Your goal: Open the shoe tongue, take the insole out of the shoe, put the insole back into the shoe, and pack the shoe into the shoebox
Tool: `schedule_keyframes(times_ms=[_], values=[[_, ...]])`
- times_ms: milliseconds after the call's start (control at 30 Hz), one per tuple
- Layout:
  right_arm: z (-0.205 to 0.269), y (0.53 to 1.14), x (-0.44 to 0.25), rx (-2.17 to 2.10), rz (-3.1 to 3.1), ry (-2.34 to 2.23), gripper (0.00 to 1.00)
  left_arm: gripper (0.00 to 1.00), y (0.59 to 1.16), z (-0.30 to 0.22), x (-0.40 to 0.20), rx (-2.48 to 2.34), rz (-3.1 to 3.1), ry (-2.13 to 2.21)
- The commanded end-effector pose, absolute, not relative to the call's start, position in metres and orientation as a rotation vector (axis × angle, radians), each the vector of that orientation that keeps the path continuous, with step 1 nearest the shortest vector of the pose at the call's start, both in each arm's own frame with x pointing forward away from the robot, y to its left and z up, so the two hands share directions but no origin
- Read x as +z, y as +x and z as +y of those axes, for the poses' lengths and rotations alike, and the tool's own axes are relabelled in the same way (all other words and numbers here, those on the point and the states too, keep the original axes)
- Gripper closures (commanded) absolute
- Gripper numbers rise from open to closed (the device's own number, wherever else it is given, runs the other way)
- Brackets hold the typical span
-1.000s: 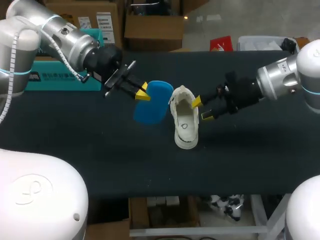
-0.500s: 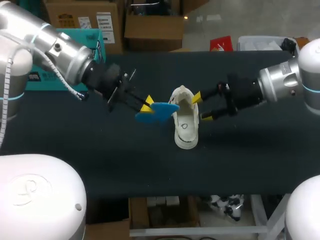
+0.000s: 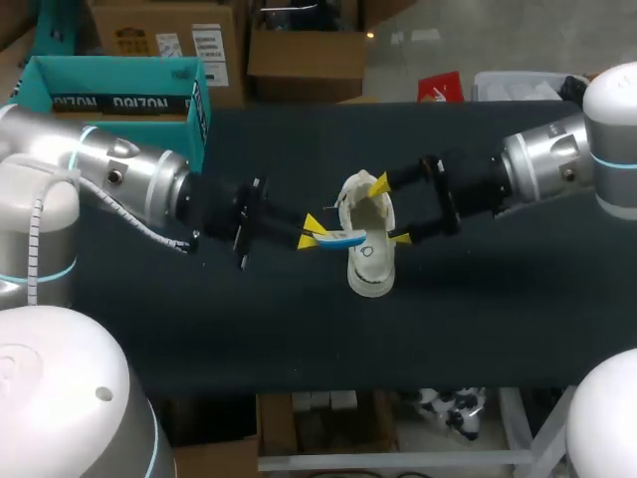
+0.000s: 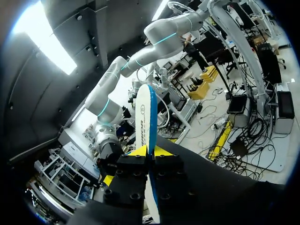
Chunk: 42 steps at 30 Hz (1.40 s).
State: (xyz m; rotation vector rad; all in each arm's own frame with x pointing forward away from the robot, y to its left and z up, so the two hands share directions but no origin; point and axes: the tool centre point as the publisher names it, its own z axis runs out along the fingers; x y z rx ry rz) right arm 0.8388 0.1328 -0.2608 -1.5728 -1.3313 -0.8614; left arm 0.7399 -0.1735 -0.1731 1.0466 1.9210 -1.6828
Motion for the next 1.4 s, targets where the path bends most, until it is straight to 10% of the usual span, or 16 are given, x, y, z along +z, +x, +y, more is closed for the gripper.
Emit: schedule_keyframes(times_ms=[33,333,433,1067,1267,1400], values=[[0.134,0.84,-0.264,-0.825,-1.296,-1.561,0.0,1.0,0.741,-0.187,-0.18,-1.709,1.824,0.918],[0.14,0.827,-0.262,-0.777,-1.203,-1.569,0.0,1.0,0.745,-0.2,-0.185,-1.66,1.79,0.978],[0.139,0.823,-0.261,-0.765,-1.178,-1.574,0.33,1.0,0.745,-0.206,-0.188,-1.63,1.776,0.994],[0.151,0.817,-0.259,-0.683,-1.081,-1.545,0.58,1.0,0.76,-0.23,-0.212,-1.552,1.769,0.983],[0.152,0.816,-0.259,-0.669,-1.068,-1.543,1.0,1.0,0.765,-0.233,-0.214,-1.546,1.769,0.972],[0.152,0.815,-0.26,-0.665,-1.063,-1.536,1.0,1.0,0.766,-0.235,-0.214,-1.544,1.77,0.964]])
